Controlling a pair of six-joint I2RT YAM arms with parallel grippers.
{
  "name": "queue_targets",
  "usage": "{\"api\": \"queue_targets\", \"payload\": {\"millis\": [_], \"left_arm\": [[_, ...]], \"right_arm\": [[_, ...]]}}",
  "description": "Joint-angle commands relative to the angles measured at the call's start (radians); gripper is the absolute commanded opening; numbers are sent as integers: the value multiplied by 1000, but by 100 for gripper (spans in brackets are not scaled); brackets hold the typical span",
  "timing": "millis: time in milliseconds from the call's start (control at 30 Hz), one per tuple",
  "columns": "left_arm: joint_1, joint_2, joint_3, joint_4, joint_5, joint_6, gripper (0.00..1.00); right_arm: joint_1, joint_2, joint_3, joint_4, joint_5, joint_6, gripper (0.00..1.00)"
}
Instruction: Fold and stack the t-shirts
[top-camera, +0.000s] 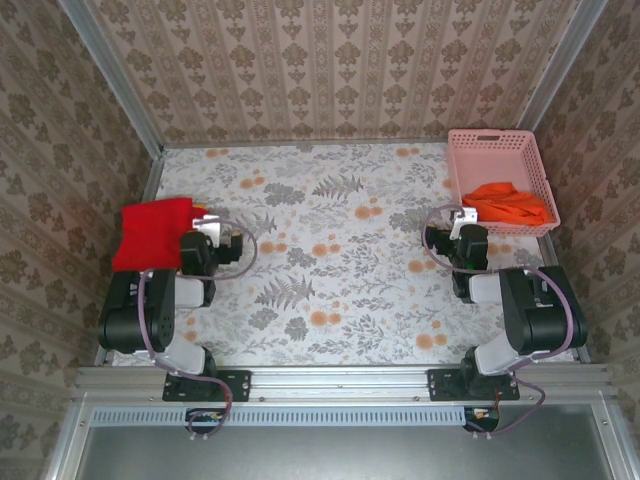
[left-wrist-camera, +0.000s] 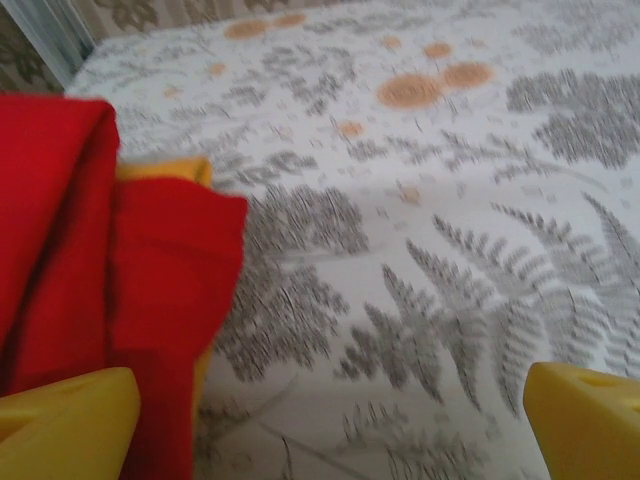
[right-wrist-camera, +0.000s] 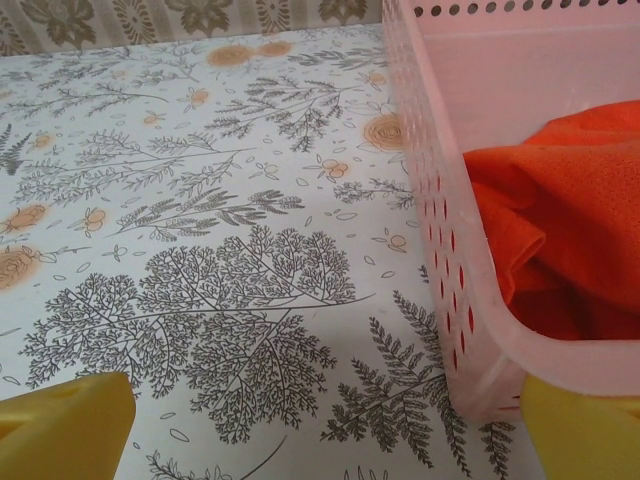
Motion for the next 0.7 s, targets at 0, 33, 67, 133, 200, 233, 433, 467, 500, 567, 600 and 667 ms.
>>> {"api": "queue_targets", "payload": {"millis": [0,33,67,133,200,233,433,467,500,567,600,667], "left_arm": [[6,-6,34,2,-29,-23,100],[5,-10,35,-11,-29,-25,100],[6,-6,35,-3,-30,-25,100],[7,-8,36,-9,-28,-25,100],[7,-7,36,-6,-27,-25,100],[7,-8,35,-6,-27,-25,100],[7,-7,35,-7,-27,-26,100],[8,-7,35,-8,-27,-25,100],[8,-7,37,-8,-27,-26,100],[7,-7,37,-9,-26,-27,100],[8,-7,37,-9,-26,-27,100],[10,-7,37,-7,-26,-27,100]], "right_arm": [[6,7,22,46,-29,-20,100],[7,6,22,42,-28,-20,100],[7,8,21,46,-29,-20,100],[7,6,23,46,-28,-20,100],[7,6,21,44,-27,-19,100],[8,6,23,43,-24,-21,100],[16,6,23,41,-11,-29,100],[20,6,23,40,-10,-30,100],[23,7,26,37,-10,-39,100],[24,6,28,32,-18,-41,100],[24,7,30,29,-18,-41,100],[24,7,29,30,-18,-41,100]]}}
